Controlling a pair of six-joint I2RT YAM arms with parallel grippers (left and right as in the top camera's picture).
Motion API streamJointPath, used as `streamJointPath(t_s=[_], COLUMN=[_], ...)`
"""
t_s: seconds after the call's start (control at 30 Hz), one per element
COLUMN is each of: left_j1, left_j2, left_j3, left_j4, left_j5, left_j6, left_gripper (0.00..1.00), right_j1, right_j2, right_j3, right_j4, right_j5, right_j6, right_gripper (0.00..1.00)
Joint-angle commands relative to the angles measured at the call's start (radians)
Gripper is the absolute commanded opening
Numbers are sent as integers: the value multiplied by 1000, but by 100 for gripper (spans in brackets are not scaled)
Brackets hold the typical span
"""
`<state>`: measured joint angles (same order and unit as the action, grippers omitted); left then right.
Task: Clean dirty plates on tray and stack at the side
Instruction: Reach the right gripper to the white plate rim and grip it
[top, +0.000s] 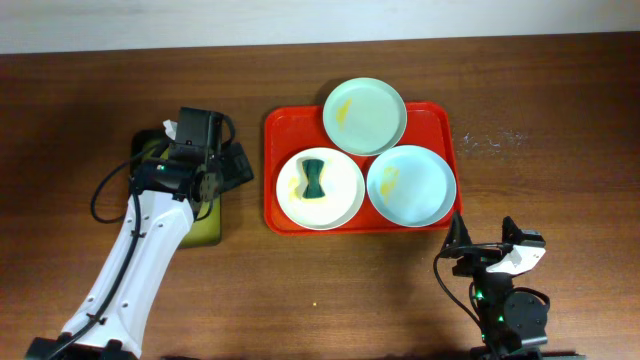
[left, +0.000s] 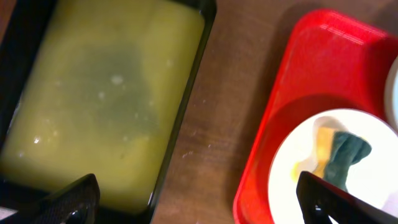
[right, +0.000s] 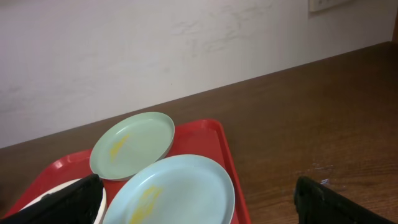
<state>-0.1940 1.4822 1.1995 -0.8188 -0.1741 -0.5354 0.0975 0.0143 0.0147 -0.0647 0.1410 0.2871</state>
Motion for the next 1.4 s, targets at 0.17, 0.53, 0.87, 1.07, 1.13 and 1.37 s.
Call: streamJointPath(t_s=[0.17, 0.53, 0.87, 1.07, 1.13, 1.37], left_j1=[5, 5, 5, 5, 5, 5], left_j2=[1, 1, 1, 1, 1, 1], left_j3=[-8, -8, -8, -8, -8, -8], left_j4=[-29, -43, -49, -64, -75, -76], left_j5=[-13, -13, -13, -12, -12, -12], left_j6=[9, 9, 9, 10, 9, 9], left_gripper=[99, 99, 99, 99, 99, 99], right_j1=[-7, -7, -7, -7, -4, 209], right_j2=[-3, -3, 486, 981, 1159, 1364], right_j3=[-9, 63, 868, 1170, 1170, 1287], right_j4=[114, 706, -438, -705, -675, -781], right_j5=[-199, -467, -488, -734, -940, -703], right_j6=[219, 428, 172, 165, 141, 61], right_gripper=[99, 99, 99, 99, 98, 98])
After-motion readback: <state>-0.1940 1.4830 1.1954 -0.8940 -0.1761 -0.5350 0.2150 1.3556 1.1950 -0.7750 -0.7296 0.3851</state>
